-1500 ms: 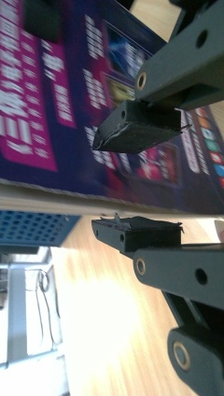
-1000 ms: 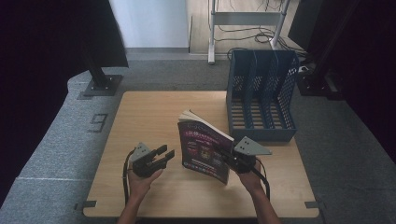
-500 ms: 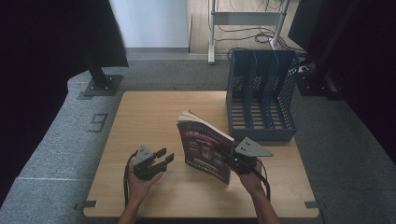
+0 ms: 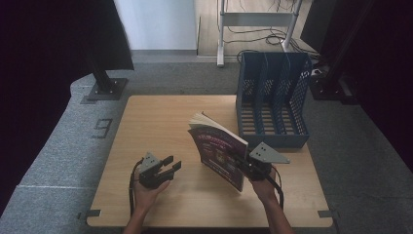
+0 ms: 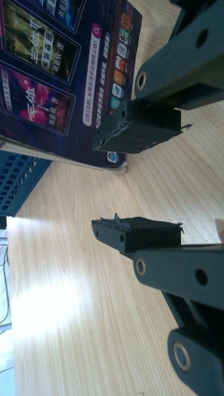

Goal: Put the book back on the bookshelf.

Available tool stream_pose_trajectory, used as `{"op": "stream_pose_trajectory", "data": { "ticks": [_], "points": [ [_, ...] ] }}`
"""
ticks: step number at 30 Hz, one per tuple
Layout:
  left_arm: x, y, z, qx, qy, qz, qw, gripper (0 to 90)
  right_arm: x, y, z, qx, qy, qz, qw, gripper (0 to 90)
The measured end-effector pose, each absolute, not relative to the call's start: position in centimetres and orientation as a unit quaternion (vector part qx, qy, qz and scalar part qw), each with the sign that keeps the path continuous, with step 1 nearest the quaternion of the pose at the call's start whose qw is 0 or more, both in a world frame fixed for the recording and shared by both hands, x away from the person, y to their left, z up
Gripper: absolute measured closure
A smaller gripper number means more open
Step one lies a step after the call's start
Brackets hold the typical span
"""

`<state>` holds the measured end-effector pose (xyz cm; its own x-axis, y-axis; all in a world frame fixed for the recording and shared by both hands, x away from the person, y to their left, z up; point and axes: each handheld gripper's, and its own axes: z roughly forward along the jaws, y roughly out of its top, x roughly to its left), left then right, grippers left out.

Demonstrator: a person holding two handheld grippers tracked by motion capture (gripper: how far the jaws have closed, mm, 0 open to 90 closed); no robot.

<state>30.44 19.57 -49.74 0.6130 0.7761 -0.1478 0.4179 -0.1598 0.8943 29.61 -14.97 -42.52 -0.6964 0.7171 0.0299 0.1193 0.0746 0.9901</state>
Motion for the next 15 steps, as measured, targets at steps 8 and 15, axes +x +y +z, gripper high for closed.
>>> {"op": "stream_pose_trajectory", "data": {
  "ticks": [8,15],
  "points": [
    [30.5,19.6,-49.9,0.742,0.405,0.175,0.505,55.5,29.5,-15.8,-42.1,0.31,0.674,0.622,0.25,81.8],
    [30.4,19.5,-50.0,0.742,0.407,0.177,0.502,55.6,29.4,-16.2,-41.7,0.315,0.666,0.626,0.256,81.8]
  ]
}}
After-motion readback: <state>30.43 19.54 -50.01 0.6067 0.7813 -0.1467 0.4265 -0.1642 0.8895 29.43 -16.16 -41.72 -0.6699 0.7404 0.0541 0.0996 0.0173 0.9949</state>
